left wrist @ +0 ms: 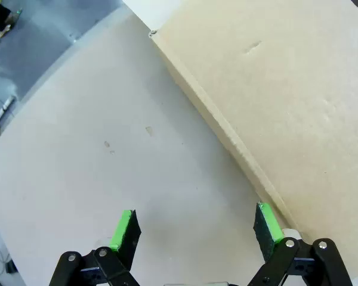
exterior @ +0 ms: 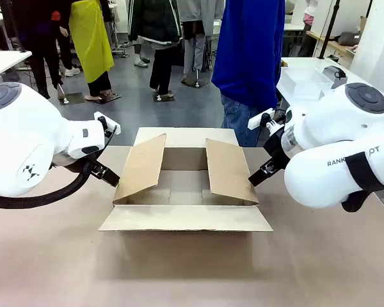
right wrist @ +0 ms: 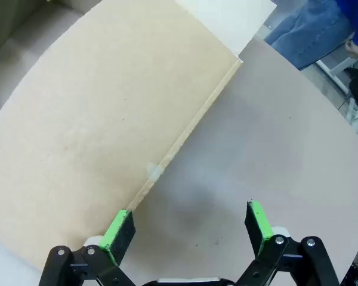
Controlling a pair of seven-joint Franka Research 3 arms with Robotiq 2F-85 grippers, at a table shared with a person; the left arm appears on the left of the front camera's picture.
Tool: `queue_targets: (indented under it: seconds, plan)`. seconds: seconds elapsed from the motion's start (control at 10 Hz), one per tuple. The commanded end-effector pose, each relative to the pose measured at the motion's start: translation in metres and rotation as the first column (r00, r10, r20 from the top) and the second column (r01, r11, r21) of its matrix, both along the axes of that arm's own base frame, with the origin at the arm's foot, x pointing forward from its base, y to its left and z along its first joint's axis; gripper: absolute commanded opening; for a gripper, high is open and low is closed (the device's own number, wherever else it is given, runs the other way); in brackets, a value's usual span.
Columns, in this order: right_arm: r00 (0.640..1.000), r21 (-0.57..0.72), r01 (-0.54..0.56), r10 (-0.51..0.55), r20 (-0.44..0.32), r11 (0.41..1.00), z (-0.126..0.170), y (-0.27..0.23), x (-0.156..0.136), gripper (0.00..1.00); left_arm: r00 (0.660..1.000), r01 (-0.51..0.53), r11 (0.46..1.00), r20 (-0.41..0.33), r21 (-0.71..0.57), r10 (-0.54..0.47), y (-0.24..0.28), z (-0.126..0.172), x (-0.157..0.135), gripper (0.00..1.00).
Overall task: Pack the gift set into the box.
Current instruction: Place both hands on the side flaps of the Package Box and spread them outward.
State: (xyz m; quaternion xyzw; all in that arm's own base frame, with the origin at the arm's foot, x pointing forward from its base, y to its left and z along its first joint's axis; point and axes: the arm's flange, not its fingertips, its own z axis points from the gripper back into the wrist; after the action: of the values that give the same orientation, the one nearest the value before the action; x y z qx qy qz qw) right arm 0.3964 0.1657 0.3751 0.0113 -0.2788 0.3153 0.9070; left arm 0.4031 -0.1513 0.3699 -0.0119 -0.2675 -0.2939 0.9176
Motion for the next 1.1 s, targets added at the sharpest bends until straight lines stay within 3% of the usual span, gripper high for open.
queue_targets:
  seconds: [0.0, 1.0]
  plan:
    - [1.000, 0.000, 0.000, 0.000, 0.000, 1.000, 0.0000, 0.0000, 0.0000, 1.00, 1.000, 0.001, 1.000, 0.000, 0.000, -0.001, -0.0002, 0.0001, -0.0001, 1.00]
    - [1.000, 0.000, 0.000, 0.000, 0.000, 1.000, 0.0000, 0.0000, 0.0000, 1.00, 1.000, 0.001, 1.000, 0.000, 0.000, -0.001, -0.0002, 0.0001, -0.0001, 1.00]
